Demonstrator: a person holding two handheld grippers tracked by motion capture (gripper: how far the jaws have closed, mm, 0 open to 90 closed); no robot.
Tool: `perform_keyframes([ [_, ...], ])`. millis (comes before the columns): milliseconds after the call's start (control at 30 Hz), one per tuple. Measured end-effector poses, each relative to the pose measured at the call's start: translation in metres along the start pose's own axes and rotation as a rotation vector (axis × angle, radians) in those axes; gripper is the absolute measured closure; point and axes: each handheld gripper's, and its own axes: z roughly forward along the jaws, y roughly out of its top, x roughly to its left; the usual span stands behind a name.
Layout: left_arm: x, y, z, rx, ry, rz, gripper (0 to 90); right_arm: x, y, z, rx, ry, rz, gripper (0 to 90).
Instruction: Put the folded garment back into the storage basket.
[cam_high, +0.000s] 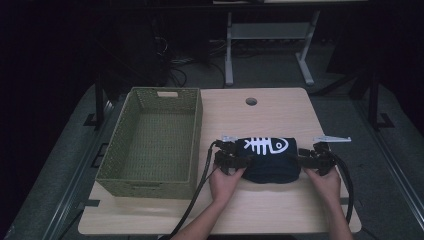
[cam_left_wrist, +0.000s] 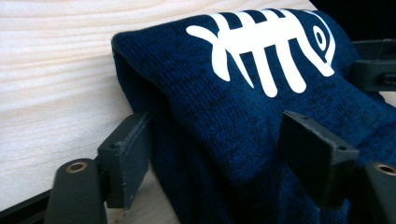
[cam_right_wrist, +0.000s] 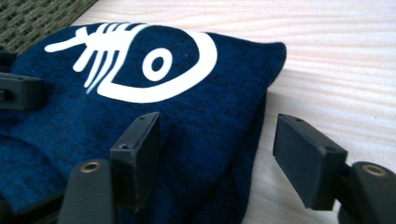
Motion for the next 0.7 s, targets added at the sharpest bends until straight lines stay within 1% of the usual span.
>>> perform_keyframes([
  [33, 0.000, 0.000, 0.000, 0.000, 0.000, 0.000, 28.4, 0.000, 0.000, 0.001, 0.005, 0.000, 0.004, 34.1],
  [67, 0.002, 0.000, 0.001, -0.001, -0.007, -0.021, 28.4, 0.000, 0.000, 0.001, 0.005, 0.000, 0.004, 34.1],
  [100, 0.006, 0.001, 0.003, -0.008, -0.024, -0.064, 30.7, -0.002, -0.001, 0.001, 0.007, 0.002, 0.017, 35.8],
  [133, 0.006, 0.001, 0.003, -0.008, -0.024, -0.064, 31.6, -0.002, -0.001, 0.001, 0.007, 0.002, 0.017, 35.8],
  [167, 0.006, 0.002, 0.003, -0.008, -0.022, -0.068, 33.6, -0.001, -0.002, 0.002, 0.016, 0.008, 0.033, 36.7],
  [200, 0.006, 0.002, 0.004, -0.003, -0.008, -0.043, 35.3, -0.001, -0.002, 0.003, 0.022, 0.001, 0.025, 37.5],
  [233, 0.006, 0.001, 0.005, -0.004, -0.004, -0.043, 36.5, 0.000, -0.002, 0.004, 0.035, -0.007, 0.026, 38.3],
  [267, 0.006, 0.001, 0.005, -0.004, -0.004, -0.043, 38.1, 0.000, -0.002, 0.004, 0.035, -0.007, 0.026, 38.3],
  [300, 0.007, 0.001, 0.005, -0.004, -0.010, -0.045, 39.2, 0.000, -0.003, 0.005, 0.039, -0.005, 0.041, 40.3],
  [400, 0.005, 0.001, 0.006, -0.004, -0.009, -0.040, 44.1, -0.001, -0.003, 0.005, 0.036, 0.004, 0.056, 45.6],
  [467, 0.005, 0.001, 0.006, -0.001, -0.012, -0.037, 45.4, 0.001, -0.004, 0.005, 0.038, 0.000, 0.058, 47.0],
  [500, 0.005, 0.001, 0.006, -0.007, -0.031, -0.051, 49.2, 0.003, -0.004, 0.006, 0.041, -0.004, 0.045, 51.3],
  [567, 0.008, 0.001, 0.006, 0.000, -0.067, -0.086, 54.2, 0.005, -0.005, 0.006, 0.039, -0.006, 0.043, 56.1],
  [633, 0.011, 0.002, 0.006, -0.002, -0.087, -0.099, 60.3, 0.006, -0.006, 0.005, 0.039, 0.000, 0.046, 60.4],
  [700, 0.010, 0.002, 0.006, -0.003, -0.095, -0.100, 64.4, 0.007, -0.007, 0.005, 0.031, 0.007, 0.048, 64.5],
])
